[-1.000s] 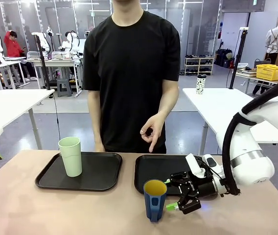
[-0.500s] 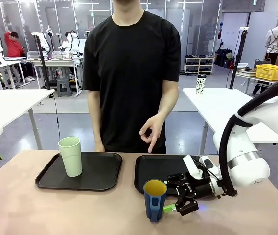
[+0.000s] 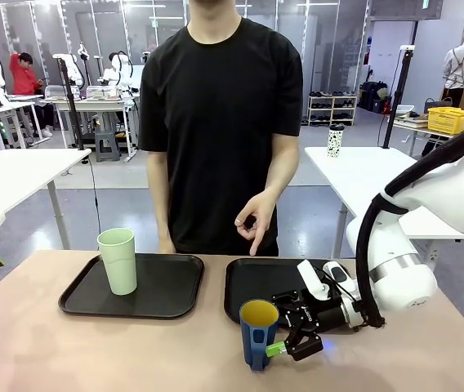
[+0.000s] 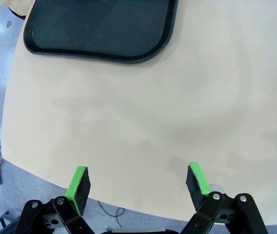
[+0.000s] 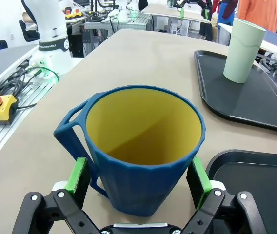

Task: Sort and store the cups by type.
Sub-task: Pick up the Handle plastic cup and place it into the empty Flat Tray.

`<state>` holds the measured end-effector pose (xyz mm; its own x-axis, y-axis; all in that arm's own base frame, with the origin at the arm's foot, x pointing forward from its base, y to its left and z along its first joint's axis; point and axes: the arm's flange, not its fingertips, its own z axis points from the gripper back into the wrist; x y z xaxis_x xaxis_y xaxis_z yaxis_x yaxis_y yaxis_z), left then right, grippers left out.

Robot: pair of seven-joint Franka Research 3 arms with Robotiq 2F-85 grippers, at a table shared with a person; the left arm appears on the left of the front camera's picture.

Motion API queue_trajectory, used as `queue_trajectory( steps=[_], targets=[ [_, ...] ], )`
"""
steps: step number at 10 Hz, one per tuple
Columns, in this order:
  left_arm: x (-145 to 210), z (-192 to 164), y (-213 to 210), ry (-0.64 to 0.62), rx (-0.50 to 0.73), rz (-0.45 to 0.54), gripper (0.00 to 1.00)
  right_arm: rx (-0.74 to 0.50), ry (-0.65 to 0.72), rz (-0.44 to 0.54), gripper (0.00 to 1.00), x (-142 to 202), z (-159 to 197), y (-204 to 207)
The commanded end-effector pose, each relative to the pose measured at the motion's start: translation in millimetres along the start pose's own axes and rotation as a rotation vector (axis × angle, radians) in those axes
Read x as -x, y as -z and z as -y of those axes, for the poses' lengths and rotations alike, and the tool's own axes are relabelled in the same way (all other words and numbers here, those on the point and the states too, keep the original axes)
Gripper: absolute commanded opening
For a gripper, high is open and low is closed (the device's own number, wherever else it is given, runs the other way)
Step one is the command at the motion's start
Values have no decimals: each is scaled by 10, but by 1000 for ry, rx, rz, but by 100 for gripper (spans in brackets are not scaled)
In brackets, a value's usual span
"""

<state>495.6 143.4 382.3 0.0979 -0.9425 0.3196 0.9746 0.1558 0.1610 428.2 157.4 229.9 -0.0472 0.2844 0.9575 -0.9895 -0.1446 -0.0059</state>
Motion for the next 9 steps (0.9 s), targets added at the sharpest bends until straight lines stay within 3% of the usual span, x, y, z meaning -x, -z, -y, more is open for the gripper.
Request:
queue_trajectory(
  steps=[1, 9],
  targets=[
    [25, -44, 8, 14, -14, 26, 100, 16, -11, 39, 100, 28, 42, 89],
    [25, -44, 8, 14, -14, 26, 100, 14, 25, 94, 100, 101, 49, 229]
  ],
)
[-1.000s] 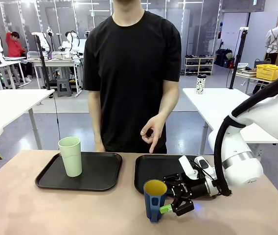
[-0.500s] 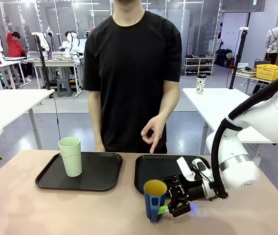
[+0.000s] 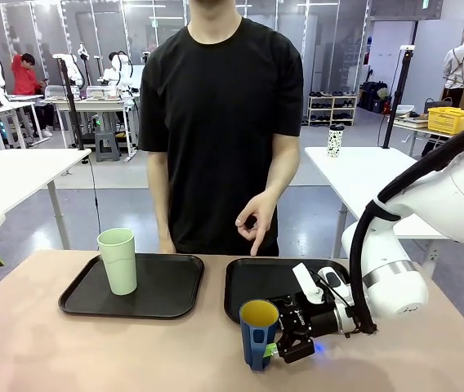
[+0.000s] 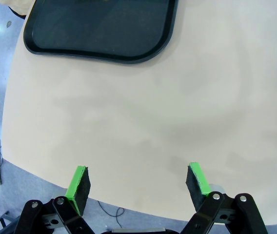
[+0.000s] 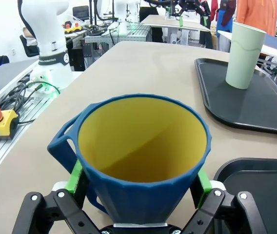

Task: Sort and store the cups by type.
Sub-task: Pick up the Handle plastic cup and place it into the empty Flat Tray.

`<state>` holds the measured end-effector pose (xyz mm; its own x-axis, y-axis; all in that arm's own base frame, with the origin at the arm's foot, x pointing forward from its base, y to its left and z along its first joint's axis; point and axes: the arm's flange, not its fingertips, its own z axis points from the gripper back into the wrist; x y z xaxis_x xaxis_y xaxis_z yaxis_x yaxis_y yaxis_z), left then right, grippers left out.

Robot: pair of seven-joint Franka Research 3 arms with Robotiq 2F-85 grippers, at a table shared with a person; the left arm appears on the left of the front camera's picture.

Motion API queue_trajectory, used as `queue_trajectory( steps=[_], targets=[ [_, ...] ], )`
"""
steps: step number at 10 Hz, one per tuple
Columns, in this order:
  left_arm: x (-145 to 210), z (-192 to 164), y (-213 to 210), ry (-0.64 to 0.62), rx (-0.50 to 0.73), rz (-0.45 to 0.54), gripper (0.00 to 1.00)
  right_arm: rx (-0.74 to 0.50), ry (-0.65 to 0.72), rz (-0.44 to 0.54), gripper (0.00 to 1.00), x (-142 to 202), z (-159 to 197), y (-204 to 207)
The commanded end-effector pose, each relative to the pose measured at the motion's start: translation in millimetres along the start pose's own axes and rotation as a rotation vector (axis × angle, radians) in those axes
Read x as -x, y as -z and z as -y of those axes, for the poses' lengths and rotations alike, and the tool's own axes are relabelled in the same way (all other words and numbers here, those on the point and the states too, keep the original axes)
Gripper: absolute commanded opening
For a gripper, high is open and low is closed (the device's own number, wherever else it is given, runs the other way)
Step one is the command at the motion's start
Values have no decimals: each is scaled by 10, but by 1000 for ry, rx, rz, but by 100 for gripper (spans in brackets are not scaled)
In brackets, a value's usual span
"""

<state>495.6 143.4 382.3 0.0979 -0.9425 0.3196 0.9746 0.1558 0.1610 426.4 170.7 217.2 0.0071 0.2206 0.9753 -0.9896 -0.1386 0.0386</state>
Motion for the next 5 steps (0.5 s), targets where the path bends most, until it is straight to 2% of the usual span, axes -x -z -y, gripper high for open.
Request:
queue_trajectory(
  steps=[1, 2, 3, 4, 5],
  targets=[
    [25, -44, 9, 14, -14, 26, 100, 24, -14, 15, 100, 31, 45, 64],
    [25, -44, 9, 14, -14, 26, 100, 32, -23, 22, 87, 44, 42, 64],
    [25, -44, 9, 14, -14, 26, 100, 47, -25, 32, 82, 60, 35, 57],
    [25, -44, 9, 14, -14, 26, 100, 42, -20, 33, 68, 65, 30, 55],
    [25, -44, 9, 14, -14, 26, 100, 39, -19, 30, 63, 71, 28, 60]
  ],
)
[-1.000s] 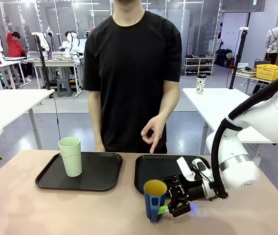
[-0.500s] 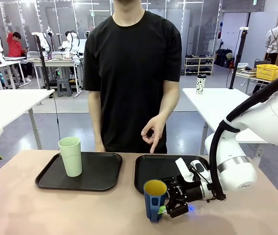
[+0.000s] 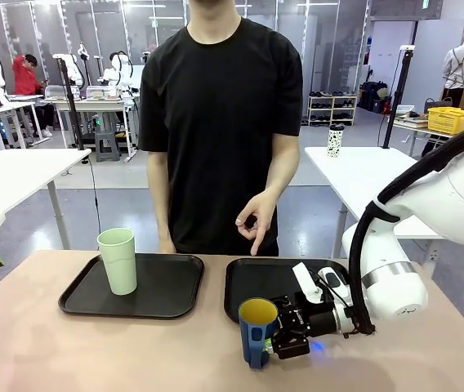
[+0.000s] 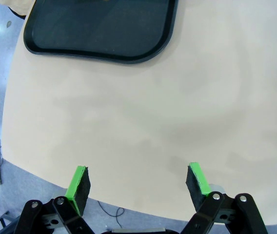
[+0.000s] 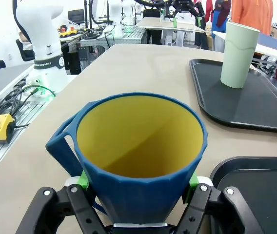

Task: Sort and store the cups by type.
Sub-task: Pick up the Handle plastic cup and place it into the empty Flat Tray.

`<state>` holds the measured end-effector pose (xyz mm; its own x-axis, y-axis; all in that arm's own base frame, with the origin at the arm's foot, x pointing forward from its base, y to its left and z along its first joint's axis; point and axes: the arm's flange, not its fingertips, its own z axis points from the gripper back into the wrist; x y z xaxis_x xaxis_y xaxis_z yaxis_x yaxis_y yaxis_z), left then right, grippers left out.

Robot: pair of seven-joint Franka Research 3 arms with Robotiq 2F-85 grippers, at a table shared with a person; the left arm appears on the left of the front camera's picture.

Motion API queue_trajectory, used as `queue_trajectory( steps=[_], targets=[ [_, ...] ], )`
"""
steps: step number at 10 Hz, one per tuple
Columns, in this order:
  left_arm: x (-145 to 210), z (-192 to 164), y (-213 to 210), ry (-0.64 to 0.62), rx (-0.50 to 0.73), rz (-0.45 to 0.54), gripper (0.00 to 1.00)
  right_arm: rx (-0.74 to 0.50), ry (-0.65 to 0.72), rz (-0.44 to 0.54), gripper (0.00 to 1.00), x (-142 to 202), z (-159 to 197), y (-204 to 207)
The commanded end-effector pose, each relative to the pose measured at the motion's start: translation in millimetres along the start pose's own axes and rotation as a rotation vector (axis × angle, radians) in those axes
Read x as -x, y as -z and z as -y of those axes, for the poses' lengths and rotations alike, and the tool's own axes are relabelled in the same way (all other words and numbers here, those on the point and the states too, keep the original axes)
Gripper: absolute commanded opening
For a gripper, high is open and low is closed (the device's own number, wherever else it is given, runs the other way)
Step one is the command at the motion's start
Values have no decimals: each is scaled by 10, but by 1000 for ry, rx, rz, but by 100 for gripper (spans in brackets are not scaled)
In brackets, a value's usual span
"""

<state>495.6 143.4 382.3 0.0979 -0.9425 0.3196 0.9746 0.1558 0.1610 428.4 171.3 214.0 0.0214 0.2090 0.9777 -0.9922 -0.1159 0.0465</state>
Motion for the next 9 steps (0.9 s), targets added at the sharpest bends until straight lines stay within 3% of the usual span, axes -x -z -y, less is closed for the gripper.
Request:
queue_trajectory(
  steps=[1, 2, 9],
  targets=[
    [25, -44, 8, 14, -14, 26, 100, 16, -33, 15, 50, 47, 7, 60],
    [25, -44, 8, 14, -14, 26, 100, 11, -29, 14, 45, 34, 7, 63],
    [25, -44, 8, 14, -14, 26, 100, 50, -42, -58, 45, -694, -172, -145]
  ],
)
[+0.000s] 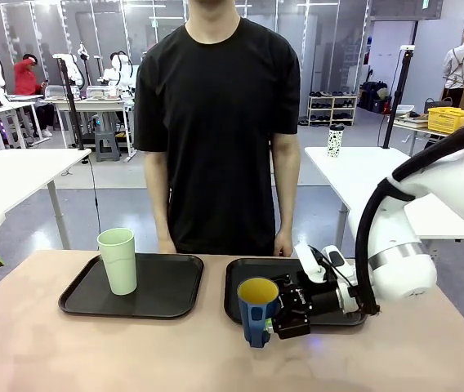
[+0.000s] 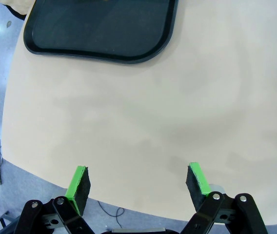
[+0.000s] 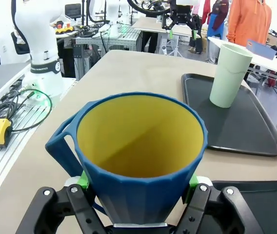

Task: Sort and store the cups by type.
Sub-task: Pick up the Handle plastic cup and place it into the empty Flat Tray.

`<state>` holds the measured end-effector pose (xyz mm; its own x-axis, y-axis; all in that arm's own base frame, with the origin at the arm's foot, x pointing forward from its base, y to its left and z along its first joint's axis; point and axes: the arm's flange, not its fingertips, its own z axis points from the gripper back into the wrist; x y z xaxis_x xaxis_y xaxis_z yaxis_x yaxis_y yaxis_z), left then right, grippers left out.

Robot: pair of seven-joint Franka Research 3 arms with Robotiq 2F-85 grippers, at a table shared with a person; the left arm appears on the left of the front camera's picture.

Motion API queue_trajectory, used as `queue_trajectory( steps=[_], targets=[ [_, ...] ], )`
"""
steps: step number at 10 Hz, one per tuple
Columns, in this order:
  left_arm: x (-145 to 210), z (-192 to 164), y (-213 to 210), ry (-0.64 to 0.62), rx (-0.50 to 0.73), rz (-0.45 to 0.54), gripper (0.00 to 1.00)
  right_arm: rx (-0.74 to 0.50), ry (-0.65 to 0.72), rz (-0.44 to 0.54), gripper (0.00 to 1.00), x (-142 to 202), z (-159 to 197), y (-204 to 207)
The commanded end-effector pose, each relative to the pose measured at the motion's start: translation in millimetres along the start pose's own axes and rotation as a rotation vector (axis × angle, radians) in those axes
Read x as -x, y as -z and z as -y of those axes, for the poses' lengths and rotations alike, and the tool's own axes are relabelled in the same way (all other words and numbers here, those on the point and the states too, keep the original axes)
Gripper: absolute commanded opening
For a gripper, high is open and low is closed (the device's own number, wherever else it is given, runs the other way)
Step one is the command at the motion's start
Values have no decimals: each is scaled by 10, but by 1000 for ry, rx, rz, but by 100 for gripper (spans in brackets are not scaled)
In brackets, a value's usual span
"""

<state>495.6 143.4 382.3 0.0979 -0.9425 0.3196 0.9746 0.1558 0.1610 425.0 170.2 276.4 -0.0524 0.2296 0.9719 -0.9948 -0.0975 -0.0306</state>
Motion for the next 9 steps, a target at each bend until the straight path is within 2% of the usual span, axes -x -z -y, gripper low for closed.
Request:
queue_trajectory(
  steps=[1, 7, 8, 9],
  targets=[
    [25, -44, 8, 14, -14, 26, 100, 15, 24, -27, 45, -135, -124, -46],
    [25, -44, 8, 14, -14, 26, 100, 12, -4, -10, 45, -128, -86, -62],
    [25, -44, 8, 14, -14, 26, 100, 16, -2, -14, 76, -126, -119, -78],
    [25, -44, 8, 14, -14, 26, 100, 14, 6, -28, 76, -76, 5, -128]
  ],
)
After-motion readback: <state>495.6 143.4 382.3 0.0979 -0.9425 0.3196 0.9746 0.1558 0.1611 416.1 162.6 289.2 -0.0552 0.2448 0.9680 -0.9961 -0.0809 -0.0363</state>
